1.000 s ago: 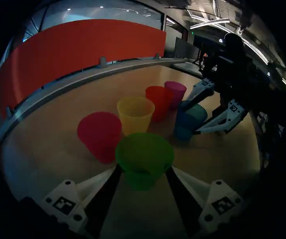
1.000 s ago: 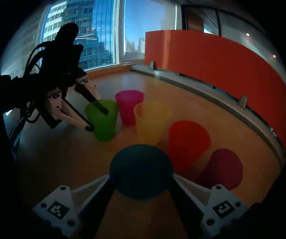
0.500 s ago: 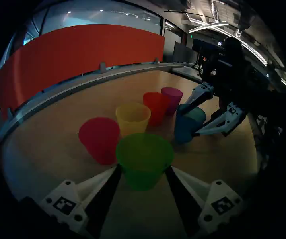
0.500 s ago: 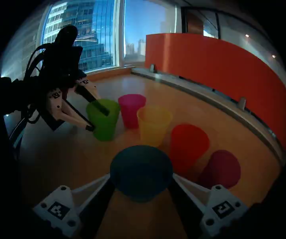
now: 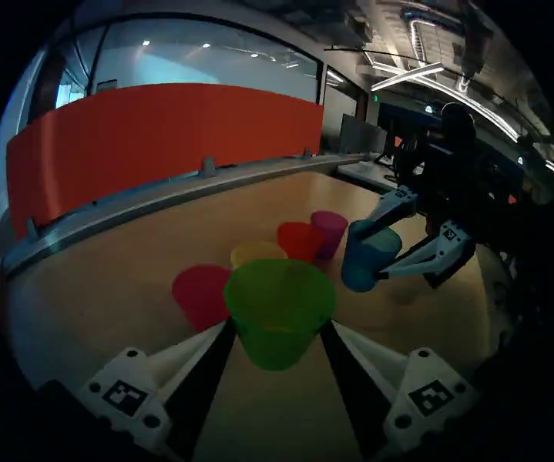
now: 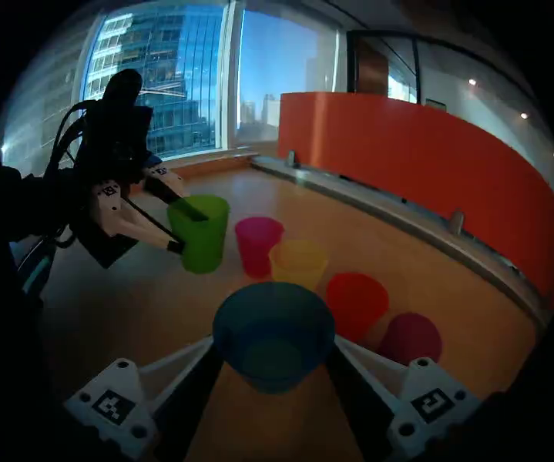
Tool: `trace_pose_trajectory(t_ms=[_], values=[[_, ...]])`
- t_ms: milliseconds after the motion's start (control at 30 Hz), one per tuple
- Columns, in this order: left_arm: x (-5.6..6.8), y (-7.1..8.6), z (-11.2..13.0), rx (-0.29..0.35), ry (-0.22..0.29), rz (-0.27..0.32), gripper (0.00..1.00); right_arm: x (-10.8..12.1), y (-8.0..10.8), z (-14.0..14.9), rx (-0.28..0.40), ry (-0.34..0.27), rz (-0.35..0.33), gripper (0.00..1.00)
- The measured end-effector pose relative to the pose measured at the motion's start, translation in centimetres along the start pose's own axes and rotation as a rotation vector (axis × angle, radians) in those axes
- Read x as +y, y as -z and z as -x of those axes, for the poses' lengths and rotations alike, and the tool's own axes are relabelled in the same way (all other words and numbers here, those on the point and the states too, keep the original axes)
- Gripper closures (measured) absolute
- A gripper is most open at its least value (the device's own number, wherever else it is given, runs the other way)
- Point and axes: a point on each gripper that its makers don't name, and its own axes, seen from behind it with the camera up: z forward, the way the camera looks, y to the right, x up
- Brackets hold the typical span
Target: Pour water
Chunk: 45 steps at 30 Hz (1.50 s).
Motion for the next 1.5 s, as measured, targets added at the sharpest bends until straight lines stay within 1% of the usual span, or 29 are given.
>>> trace_pose_trajectory(t_ms=[200, 300, 633, 833, 1133, 1500], values=[[0.5, 2.0, -2.1, 0.065, -0.012, -0.015, 0.20, -0.7, 1.8, -2.5, 0.060, -0.001, 0.019, 0.13], [1.0, 2.9, -3.0, 0.090, -0.022, -0.021, 0.20, -1.2, 2.7, -3.7, 0.092, -0.003, 0.025, 0.13], [3.4, 5.4, -5.2, 0.150, -0.050, -0.020, 0.20, -3.3, 5.2, -7.0, 0.183, 0.009, 0.028, 0.13], [4.5, 6.3, -6.0, 0.166, -0.065, -0.018, 0.20, -3.8, 6.2, -8.2, 0.233, -0.004, 0.032, 0.13], [5.7, 7.3, -7.1, 0.195, -0.071, -0.006, 0.20, -4.2, 7.7, -10.0, 0.305, -0.015, 0.045, 0.13], [6.7, 8.3, -8.2, 0.233, -0.066, 0.004, 0.20, -4.6, 8.8, -11.2, 0.340, -0.007, 0.051, 0.13]])
